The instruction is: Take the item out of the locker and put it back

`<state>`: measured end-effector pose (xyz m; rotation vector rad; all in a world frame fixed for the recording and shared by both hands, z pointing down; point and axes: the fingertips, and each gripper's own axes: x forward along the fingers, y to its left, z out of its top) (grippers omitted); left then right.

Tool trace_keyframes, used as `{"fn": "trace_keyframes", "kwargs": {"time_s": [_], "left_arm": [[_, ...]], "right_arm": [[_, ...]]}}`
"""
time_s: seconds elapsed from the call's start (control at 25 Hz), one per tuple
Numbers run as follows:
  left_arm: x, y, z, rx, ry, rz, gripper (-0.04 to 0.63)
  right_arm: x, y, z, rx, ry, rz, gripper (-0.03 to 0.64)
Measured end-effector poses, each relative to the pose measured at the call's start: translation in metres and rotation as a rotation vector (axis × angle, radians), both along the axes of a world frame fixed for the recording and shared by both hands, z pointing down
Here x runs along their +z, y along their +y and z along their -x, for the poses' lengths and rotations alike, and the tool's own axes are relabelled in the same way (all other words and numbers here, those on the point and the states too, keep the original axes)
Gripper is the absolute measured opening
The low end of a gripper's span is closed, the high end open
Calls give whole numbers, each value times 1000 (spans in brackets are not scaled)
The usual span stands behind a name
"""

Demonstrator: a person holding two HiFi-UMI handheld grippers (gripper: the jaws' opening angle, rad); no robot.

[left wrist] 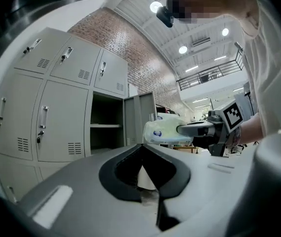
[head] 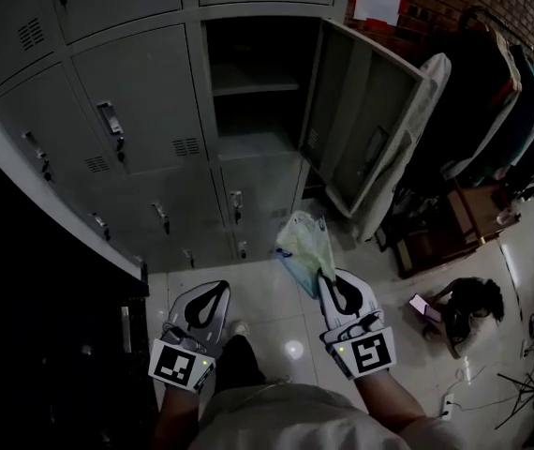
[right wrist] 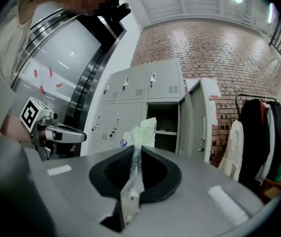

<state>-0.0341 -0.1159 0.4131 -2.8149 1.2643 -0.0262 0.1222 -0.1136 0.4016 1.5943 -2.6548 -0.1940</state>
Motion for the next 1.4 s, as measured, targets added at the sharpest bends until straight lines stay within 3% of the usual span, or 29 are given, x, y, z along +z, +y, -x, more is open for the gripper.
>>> {"fn": "trace_keyframes", "kwargs": {"time_s": [0.2,0.44,0.64,0.88,1.04,1.4], "left_arm": [[8,79,-30,-8,-2,30,0],[3,125,-23,-60,19,30,0],[-1,137,-13,-55,-1,18,0],[-23,138,10,-74,29,-4,0],[-23,142,19,-79,33,-5,0],[-21,148,15,-65,43,-10,0]], "right_arm": [[15,78,-12,-50,4,24,12],[18,127,-14,-74,2,60,12],[9,143,-10,-60,-15,32,12],[-7,146,6,-60,-17,24,12],[-20,150,15,-62,-71,0,12],[-20,155,19,-66,-56,7,12]]}}
